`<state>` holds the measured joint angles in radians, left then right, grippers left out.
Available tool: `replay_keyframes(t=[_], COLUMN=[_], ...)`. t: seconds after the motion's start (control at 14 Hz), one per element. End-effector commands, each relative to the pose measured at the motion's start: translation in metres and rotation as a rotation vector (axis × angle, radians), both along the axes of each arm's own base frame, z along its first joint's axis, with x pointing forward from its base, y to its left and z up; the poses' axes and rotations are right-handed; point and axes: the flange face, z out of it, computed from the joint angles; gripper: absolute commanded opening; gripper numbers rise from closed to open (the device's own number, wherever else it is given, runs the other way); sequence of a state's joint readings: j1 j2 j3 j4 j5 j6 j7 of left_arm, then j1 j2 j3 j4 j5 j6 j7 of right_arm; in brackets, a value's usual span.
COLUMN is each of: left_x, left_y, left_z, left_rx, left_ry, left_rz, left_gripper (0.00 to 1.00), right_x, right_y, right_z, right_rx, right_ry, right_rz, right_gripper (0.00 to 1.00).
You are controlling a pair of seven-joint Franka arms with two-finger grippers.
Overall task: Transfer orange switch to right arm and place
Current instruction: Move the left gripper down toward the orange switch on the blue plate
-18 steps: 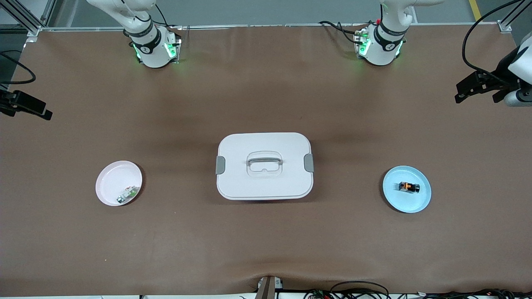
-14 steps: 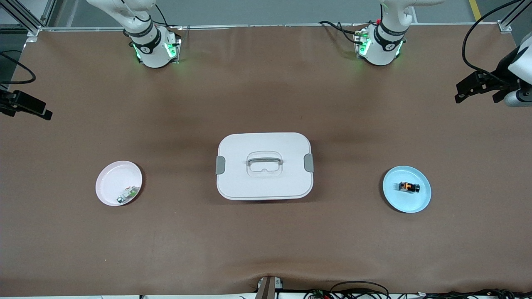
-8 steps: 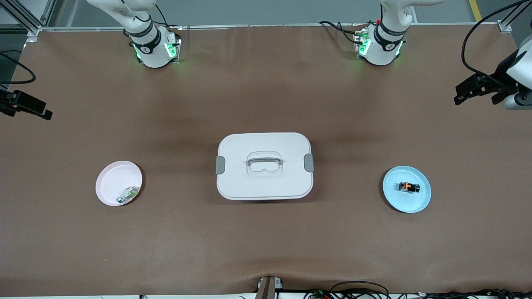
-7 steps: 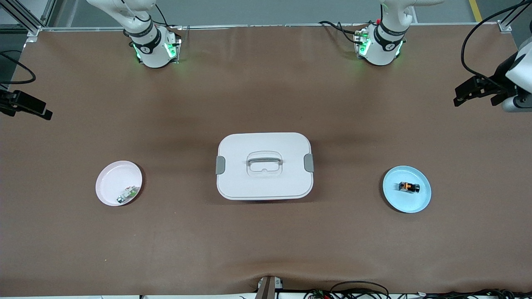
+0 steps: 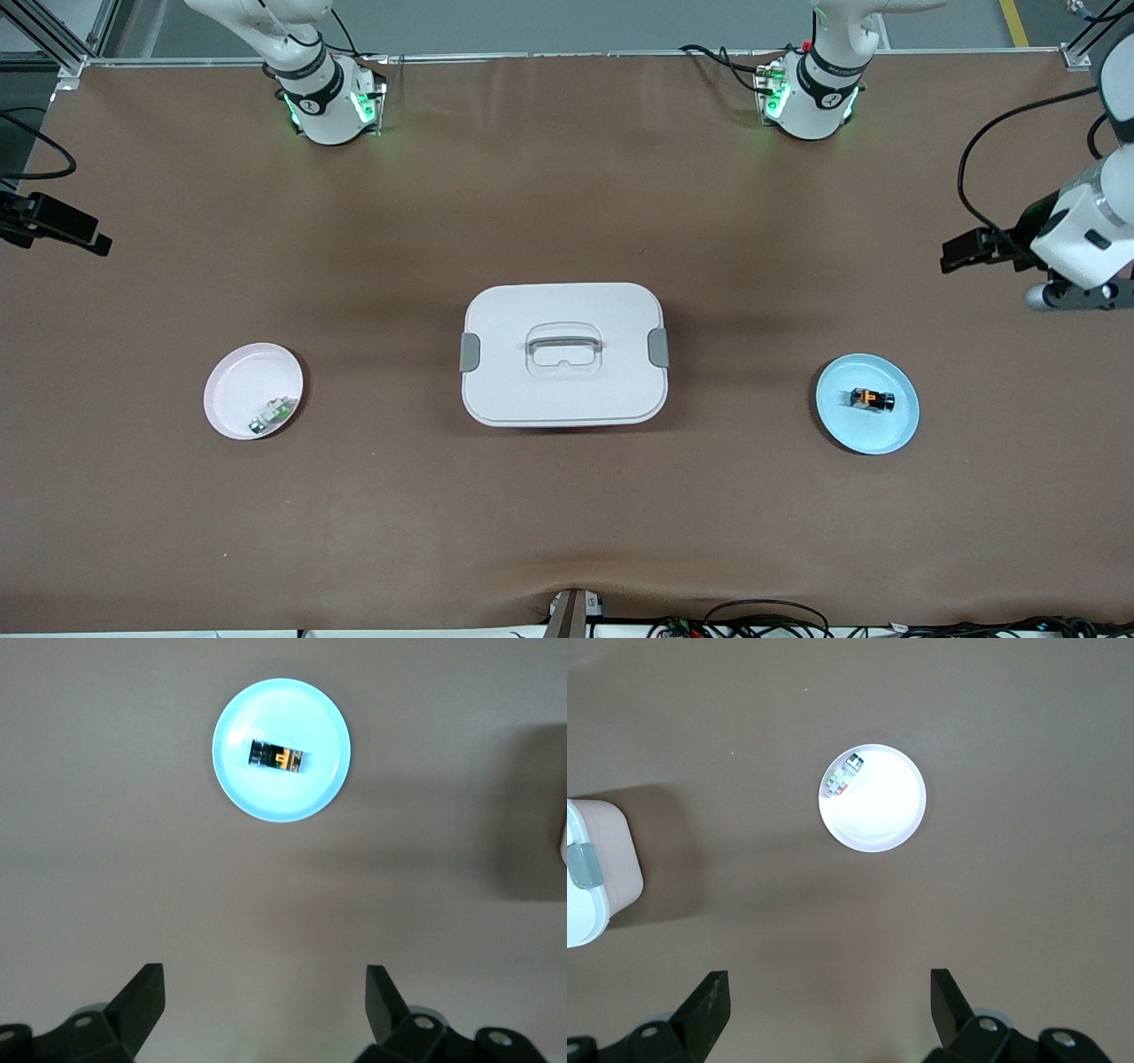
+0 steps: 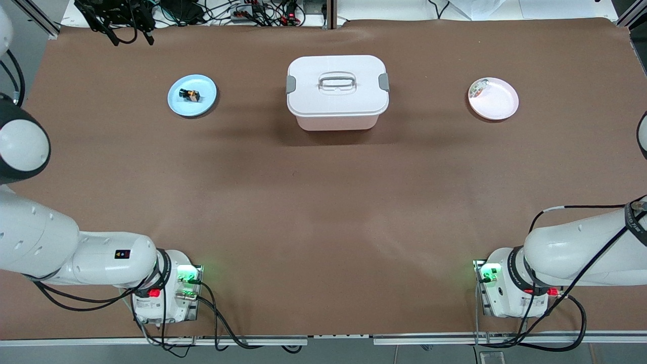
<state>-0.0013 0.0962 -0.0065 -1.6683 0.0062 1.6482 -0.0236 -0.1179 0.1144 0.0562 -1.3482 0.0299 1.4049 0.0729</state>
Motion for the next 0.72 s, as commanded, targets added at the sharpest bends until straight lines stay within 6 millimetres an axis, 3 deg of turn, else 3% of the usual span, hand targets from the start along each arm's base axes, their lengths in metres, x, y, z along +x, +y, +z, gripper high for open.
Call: replay_keyframes(t=[0.0,0.21,0.43,0.64], left_x=[0.019,0.035,0.056,0.06], left_y=[0.004,0.006,0.001,0.001], left_z=[-0.023,-0.05,-0.095,-0.127], left_rx=[0.0,-0.001,0.0,0.022], left_ry=[0.014,0.0,-0.023,-0.064], left_rz=[0.006,-0.012,-0.022,-0.04], left_gripper=[1.0,1.0,1.0,1.0], right_x=[-0.007,-0.007,-0.007,-0.007], right_y=[0.0,0.0,0.0,0.0], right_z=[0.004,0.004,0.004,0.003], right_rx=[0.008,0.008,0.008,0.009], right_ry=[-0.003,-0.003,-0.003,-0.001], right_rz=[-0.01,-0.01,-0.01,-0.01], right_gripper=[1.0,1.0,1.0,1.0])
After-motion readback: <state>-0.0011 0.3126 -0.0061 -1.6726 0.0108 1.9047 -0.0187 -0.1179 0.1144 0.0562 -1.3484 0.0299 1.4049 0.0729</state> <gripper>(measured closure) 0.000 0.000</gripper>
